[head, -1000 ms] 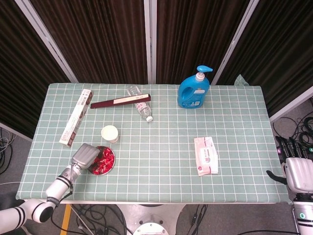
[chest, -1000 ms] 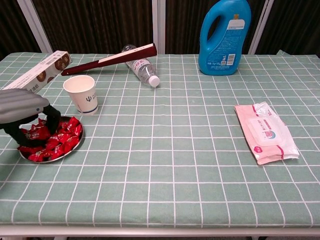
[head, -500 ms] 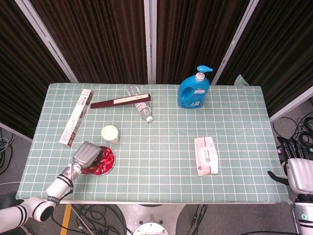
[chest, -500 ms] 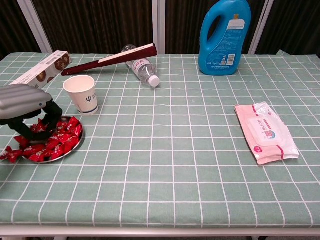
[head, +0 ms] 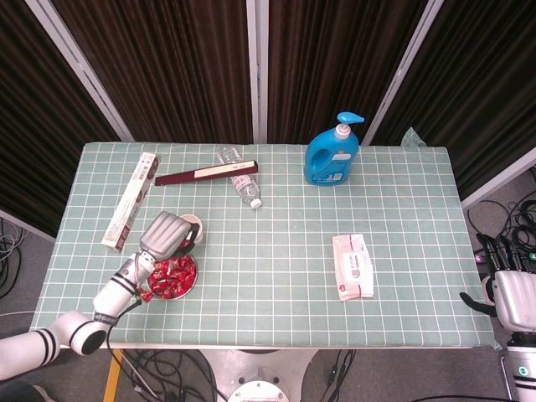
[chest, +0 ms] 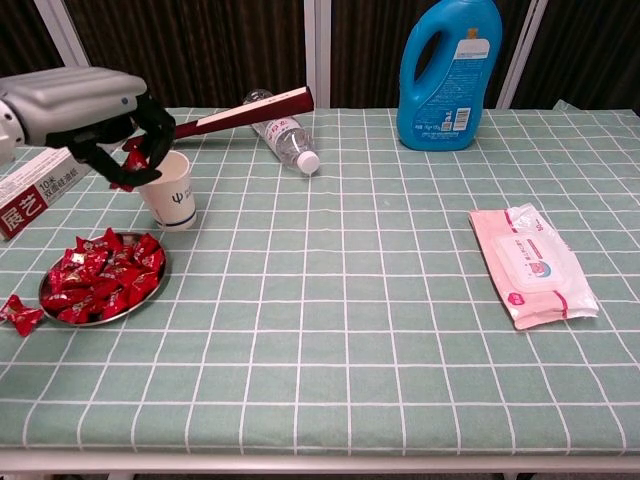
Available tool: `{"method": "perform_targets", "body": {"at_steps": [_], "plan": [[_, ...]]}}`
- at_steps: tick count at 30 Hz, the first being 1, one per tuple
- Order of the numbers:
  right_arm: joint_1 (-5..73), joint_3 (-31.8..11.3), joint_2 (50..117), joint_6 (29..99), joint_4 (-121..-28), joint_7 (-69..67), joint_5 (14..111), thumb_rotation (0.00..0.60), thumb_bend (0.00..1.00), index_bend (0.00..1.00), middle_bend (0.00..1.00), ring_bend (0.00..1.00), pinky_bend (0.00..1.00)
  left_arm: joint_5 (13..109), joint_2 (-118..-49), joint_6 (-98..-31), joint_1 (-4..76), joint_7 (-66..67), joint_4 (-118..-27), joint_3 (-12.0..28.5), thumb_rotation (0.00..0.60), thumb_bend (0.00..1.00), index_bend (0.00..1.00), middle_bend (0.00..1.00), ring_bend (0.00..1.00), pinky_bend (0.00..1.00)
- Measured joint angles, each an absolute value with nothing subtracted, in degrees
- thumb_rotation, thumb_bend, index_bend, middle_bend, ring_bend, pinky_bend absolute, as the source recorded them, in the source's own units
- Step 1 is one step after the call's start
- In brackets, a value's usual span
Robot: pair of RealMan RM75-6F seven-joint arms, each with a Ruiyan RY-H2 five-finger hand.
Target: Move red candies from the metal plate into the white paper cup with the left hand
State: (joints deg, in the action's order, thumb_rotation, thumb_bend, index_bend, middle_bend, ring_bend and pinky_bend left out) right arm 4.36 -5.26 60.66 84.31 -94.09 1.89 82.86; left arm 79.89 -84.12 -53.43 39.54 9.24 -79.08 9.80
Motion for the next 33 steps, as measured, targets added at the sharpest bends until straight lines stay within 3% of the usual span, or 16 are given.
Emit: {"method": "perform_targets", "body": {"at_steps": [7, 17, 20, 28, 33], "plan": [[4.10, -5.40, 60.51, 84.21, -93.87, 1.59, 81.95, 0.600, 0.01, 0.00, 0.10, 0.00, 0.18, 77.40, -88.18, -50.75, 43.38, 8.44, -73.20, 11.69, 0.600, 0.48, 0.69, 0.74, 0.96, 1.00], [4.64, -5.78, 60.48, 82.95, -93.71, 1.89, 80.92, 0.600, 0.02, 0.00, 0.11, 0.00, 0.19, 77.30, -91.28, -52.29, 44.26, 7.75, -69.08, 10.75, 0.600, 0.46, 0.43, 0.47, 0.90, 1.00], [4.91, -5.84, 60.56, 82.54, -93.72, 2.02, 80.81, 0.600, 0.03, 0.00, 0.11, 0.00, 0.20, 77.81, -90.82, -53.63, 43.94, 7.68, -69.99, 10.49, 0.600, 0.45, 0.39, 0.42, 0.88, 1.00], [5.54, -6.06, 60.47, 81.98, -93.88, 2.37, 80.93, 0.600, 0.03, 0.00, 0.11, 0.00, 0.20, 81.57, -85.13, -63.62, 38.70, 6.61, -76.48, 8.23, 0.600, 0.40, 0.40, 0.42, 0.88, 1.00], [6.10, -6.04, 60.59, 81.55, -93.82, 2.36, 81.53, 0.600, 0.03, 0.00, 0.11, 0.00, 0.20, 83.83, -78.31, -66.98, 33.05, 6.41, -81.00, 2.72, 0.600, 0.28, 0.47, 0.51, 0.88, 1.00]]}}
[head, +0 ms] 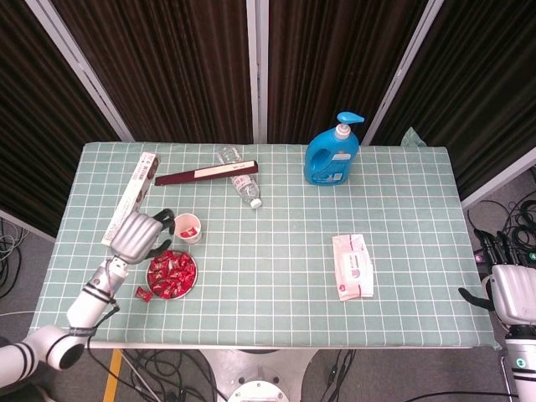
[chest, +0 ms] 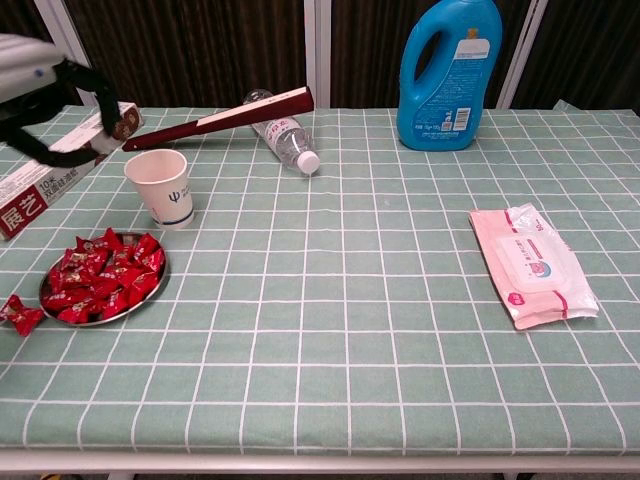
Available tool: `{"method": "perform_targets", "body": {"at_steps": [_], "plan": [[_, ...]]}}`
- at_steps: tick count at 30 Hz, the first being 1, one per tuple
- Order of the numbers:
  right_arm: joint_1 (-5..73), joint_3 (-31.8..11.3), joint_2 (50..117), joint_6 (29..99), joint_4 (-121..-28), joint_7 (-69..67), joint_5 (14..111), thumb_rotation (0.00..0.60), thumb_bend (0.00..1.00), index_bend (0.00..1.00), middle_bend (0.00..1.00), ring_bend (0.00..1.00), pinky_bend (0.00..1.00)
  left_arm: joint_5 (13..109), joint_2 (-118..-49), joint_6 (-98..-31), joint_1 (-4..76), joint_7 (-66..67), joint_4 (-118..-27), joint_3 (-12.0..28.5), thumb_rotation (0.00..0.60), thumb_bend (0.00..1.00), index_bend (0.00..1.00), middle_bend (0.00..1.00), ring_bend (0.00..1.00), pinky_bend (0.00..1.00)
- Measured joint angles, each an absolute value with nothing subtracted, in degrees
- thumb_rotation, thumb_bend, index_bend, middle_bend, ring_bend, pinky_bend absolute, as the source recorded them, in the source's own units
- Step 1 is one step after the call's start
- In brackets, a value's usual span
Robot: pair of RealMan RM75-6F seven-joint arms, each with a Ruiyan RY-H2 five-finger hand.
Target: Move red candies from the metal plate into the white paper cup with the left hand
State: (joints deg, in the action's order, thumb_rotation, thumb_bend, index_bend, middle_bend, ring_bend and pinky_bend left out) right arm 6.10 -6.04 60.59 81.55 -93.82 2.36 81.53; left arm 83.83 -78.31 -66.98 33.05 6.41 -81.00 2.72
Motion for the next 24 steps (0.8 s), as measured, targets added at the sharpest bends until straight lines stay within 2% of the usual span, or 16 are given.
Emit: {"method": "perform_targets", "body": {"at_steps": [6, 9, 12, 18, 24], "plan": [[6.29, -6.02, 60.51, 81.49, -94.16, 2.67, 81.68, 0.600, 0.03, 0.00, 0.11, 0.00, 0.21, 87.36, -75.28, -67.16, 28.48, 7.20, -82.69, -4.70, 0.600, 0.22, 0.49, 0.66, 0.89, 1.00], [6.36, -5.99, 60.50, 81.44, -94.37, 2.93, 81.67, 0.600, 0.03, 0.00, 0.11, 0.00, 0.22, 88.06, -75.06, -66.66, 26.67, 8.45, -82.89, -6.71, 0.600, 0.22, 0.49, 0.75, 0.90, 1.00], [6.49, -5.97, 60.47, 81.39, -94.65, 3.27, 81.76, 0.600, 0.03, 0.00, 0.11, 0.00, 0.22, 88.00, -75.76, -66.47, 25.35, 9.61, -82.50, -7.43, 0.600, 0.22, 0.49, 0.78, 0.91, 1.00], [6.81, -5.90, 60.40, 81.10, -95.18, 3.93, 81.90, 0.600, 0.03, 0.00, 0.11, 0.00, 0.23, 88.44, -78.36, -64.99, 24.30, 10.56, -80.42, -8.65, 0.600, 0.23, 0.49, 0.79, 0.91, 1.00], [6.71, -5.78, 60.23, 81.40, -95.73, 4.33, 81.98, 0.600, 0.03, 0.00, 0.11, 0.00, 0.23, 87.78, -80.37, -63.89, 23.76, 11.36, -77.31, -8.28, 0.600, 0.26, 0.50, 0.81, 0.91, 1.00]]}}
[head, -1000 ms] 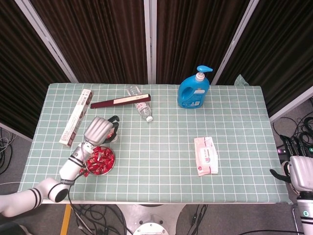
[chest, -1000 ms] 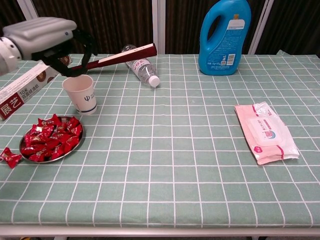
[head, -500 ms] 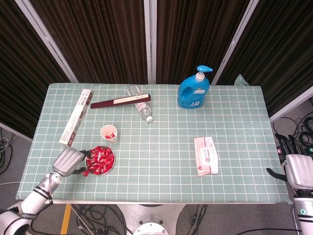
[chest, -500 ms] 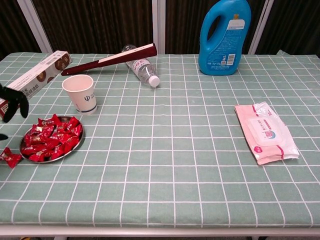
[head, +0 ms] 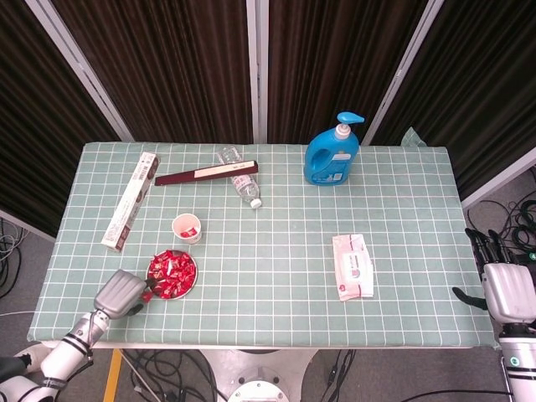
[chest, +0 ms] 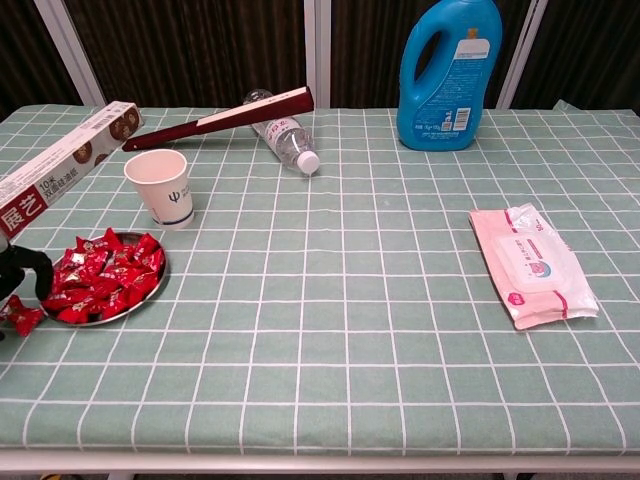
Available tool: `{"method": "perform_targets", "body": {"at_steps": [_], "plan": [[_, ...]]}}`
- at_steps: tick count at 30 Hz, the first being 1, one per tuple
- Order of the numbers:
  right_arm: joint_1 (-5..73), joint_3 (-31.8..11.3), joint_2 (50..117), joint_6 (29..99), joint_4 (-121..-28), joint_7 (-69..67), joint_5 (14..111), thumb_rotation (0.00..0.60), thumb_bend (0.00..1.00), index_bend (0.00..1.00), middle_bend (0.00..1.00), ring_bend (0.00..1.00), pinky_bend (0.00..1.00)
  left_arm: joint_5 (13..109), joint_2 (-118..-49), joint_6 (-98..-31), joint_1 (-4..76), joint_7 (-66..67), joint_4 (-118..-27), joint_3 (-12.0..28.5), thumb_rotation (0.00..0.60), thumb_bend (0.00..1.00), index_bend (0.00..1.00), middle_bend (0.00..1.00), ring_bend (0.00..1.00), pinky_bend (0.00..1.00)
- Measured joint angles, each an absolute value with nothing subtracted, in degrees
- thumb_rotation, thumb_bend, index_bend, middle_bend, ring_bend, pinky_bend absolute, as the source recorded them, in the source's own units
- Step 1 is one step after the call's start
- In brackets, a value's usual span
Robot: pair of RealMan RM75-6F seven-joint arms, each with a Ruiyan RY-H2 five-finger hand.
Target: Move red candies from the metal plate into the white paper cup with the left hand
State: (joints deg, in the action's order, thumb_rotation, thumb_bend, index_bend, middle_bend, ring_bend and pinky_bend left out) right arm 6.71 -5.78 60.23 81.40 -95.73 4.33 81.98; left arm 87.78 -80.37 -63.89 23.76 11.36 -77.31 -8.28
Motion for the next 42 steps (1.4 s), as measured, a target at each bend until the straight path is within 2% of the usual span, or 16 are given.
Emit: {"method": "perform_targets", "body": {"at_steps": [10, 17, 22, 32, 42], "plan": [[6.50, -5.68, 60.31, 81.80, -96.20, 4.86, 81.80, 0.600, 0.02, 0.00, 0.12, 0.00, 0.26, 86.64, -82.21, -62.28, 23.17, 9.84, -73.62, -7.24, 0.600, 0.28, 0.53, 0.83, 0.92, 1.00], [6.34, -5.63, 60.34, 82.11, -96.18, 4.77, 81.80, 0.600, 0.02, 0.00, 0.12, 0.00, 0.26, 86.02, -83.07, -61.54, 23.14, 9.07, -72.20, -6.44, 0.600, 0.33, 0.65, 0.87, 0.93, 1.00], [6.30, -5.63, 60.32, 82.18, -95.99, 4.49, 81.80, 0.600, 0.02, 0.00, 0.12, 0.00, 0.26, 86.00, -82.47, -61.88, 23.61, 5.57, -72.47, -5.10, 0.600, 0.37, 0.67, 0.87, 0.94, 1.00], [6.48, -5.67, 60.36, 81.75, -95.42, 3.86, 81.58, 0.600, 0.02, 0.00, 0.12, 0.00, 0.27, 85.48, -79.15, -61.59, 30.41, 1.08, -76.22, 3.48, 0.600, 0.37, 0.66, 0.87, 0.94, 1.00], [6.18, -5.80, 60.24, 81.74, -94.95, 3.21, 80.61, 0.600, 0.02, 0.00, 0.12, 0.00, 0.27, 80.33, -83.56, -51.38, 40.82, 3.06, -73.47, 9.76, 0.600, 0.37, 0.66, 0.87, 0.94, 1.00]]}}
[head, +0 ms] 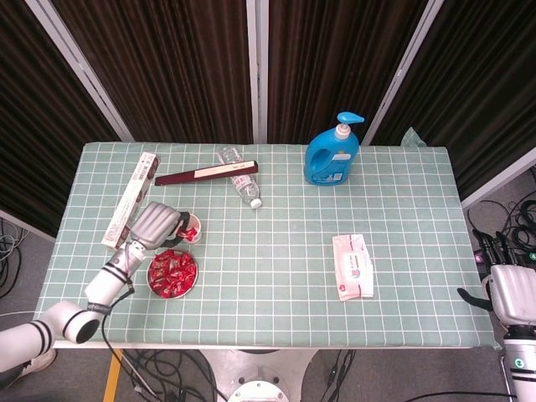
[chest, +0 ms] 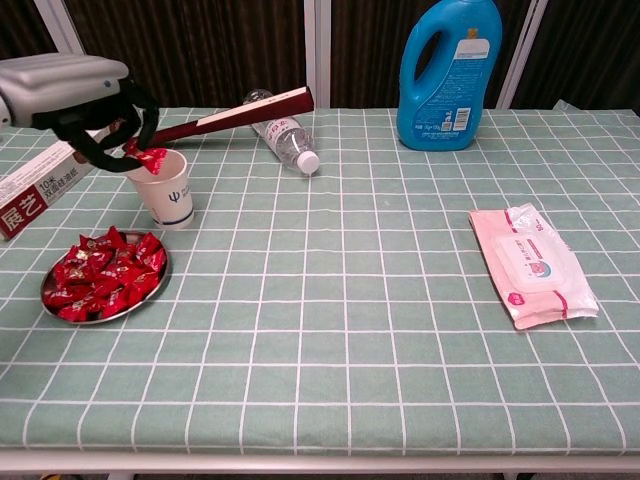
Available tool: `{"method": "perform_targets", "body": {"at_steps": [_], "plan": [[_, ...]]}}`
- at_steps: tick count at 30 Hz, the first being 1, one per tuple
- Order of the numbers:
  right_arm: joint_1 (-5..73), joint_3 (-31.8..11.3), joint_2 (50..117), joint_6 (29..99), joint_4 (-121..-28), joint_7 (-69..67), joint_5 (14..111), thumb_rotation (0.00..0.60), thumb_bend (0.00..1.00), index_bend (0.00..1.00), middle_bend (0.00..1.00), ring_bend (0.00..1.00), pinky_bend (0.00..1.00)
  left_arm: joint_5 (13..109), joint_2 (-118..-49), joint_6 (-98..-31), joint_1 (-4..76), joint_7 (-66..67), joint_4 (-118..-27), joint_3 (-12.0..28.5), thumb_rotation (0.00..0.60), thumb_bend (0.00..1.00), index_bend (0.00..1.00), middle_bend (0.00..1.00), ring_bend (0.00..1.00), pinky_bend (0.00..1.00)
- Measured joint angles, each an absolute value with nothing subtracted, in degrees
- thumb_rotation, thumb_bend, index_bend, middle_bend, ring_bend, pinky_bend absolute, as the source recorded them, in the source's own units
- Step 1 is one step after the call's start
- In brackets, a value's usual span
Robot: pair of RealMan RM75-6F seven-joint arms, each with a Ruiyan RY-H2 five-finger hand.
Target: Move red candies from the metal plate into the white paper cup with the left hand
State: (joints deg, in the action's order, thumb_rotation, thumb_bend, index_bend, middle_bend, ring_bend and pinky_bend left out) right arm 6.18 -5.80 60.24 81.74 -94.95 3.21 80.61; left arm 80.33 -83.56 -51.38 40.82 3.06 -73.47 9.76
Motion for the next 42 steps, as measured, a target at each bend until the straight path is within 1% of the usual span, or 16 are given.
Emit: {"method": "perform_targets", "body": {"at_steps": [5, 7, 12, 15, 17, 21, 24, 26, 28, 30, 33, 38, 42], "plan": [[6.07, -5.94, 60.19, 81.59, -94.52, 2.80, 80.06, 0.600, 0.02, 0.00, 0.12, 0.00, 0.28, 77.18, -86.37, -48.83, 42.94, 5.77, -69.95, 10.56, 0.600, 0.37, 0.65, 0.87, 0.94, 1.00], [6.12, -5.97, 60.21, 81.39, -94.42, 2.75, 79.92, 0.600, 0.02, 0.00, 0.12, 0.00, 0.28, 76.22, -87.14, -47.99, 43.54, 5.95, -69.18, 10.58, 0.600, 0.36, 0.62, 0.86, 0.94, 1.00], [6.49, -6.10, 60.31, 80.76, -94.29, 2.84, 79.65, 0.600, 0.02, 0.00, 0.12, 0.00, 0.28, 75.53, -87.62, -48.56, 43.48, 6.76, -68.81, 10.06, 0.600, 0.30, 0.41, 0.83, 0.93, 1.00], [6.58, -6.17, 60.27, 80.76, -94.41, 2.91, 79.71, 0.600, 0.02, 0.00, 0.12, 0.00, 0.28, 75.25, -87.26, -49.71, 42.95, 6.94, -69.33, 9.93, 0.600, 0.27, 0.38, 0.82, 0.93, 1.00], [6.61, -6.20, 60.22, 80.83, -94.44, 2.87, 79.83, 0.600, 0.02, 0.00, 0.12, 0.00, 0.28, 75.32, -86.68, -50.86, 42.35, 6.92, -70.13, 9.78, 0.600, 0.25, 0.37, 0.80, 0.93, 1.00], [6.68, -6.19, 60.21, 80.79, -94.51, 2.91, 79.92, 0.600, 0.02, 0.00, 0.12, 0.00, 0.29, 76.87, -84.55, -55.73, 39.86, 6.53, -73.19, 8.80, 0.600, 0.25, 0.38, 0.80, 0.93, 1.00], [6.76, -6.11, 60.33, 80.74, -94.55, 3.08, 80.11, 0.600, 0.02, 0.00, 0.12, 0.00, 0.29, 79.77, -82.68, -60.76, 37.24, 5.85, -76.10, 7.10, 0.600, 0.25, 0.46, 0.81, 0.93, 1.00], [6.82, -6.04, 60.40, 80.68, -94.62, 3.21, 80.25, 0.600, 0.02, 0.00, 0.12, 0.00, 0.29, 82.29, -81.71, -63.61, 35.71, 5.45, -77.75, 5.50, 0.600, 0.25, 0.50, 0.81, 0.93, 1.00], [6.91, -6.00, 60.44, 80.66, -94.77, 3.38, 80.44, 0.600, 0.02, 0.00, 0.12, 0.00, 0.29, 85.24, -80.94, -65.31, 34.32, 5.18, -79.38, 3.07, 0.600, 0.25, 0.52, 0.82, 0.93, 1.00], [6.95, -5.98, 60.42, 80.73, -94.97, 3.54, 80.62, 0.600, 0.02, 0.00, 0.12, 0.00, 0.29, 86.98, -80.66, -65.17, 33.58, 5.29, -80.46, 0.63, 0.600, 0.25, 0.53, 0.82, 0.93, 1.00], [6.90, -5.95, 60.30, 81.04, -95.24, 3.65, 80.88, 0.600, 0.02, 0.00, 0.13, 0.00, 0.30, 87.55, -81.36, -62.95, 33.31, 6.04, -80.57, -1.10, 0.600, 0.25, 0.52, 0.83, 0.93, 1.00], [6.65, -5.85, 60.15, 81.38, -95.60, 3.88, 80.85, 0.600, 0.02, 0.00, 0.13, 0.00, 0.30, 86.81, -84.18, -59.13, 33.27, 9.75, -77.84, -2.49, 0.600, 0.26, 0.52, 0.84, 0.93, 1.00], [6.54, -5.78, 60.16, 81.53, -95.67, 4.02, 80.88, 0.600, 0.02, 0.00, 0.13, 0.00, 0.30, 84.41, -86.03, -56.47, 33.02, 13.31, -75.26, -3.01, 0.600, 0.26, 0.53, 0.84, 0.93, 1.00]]}}
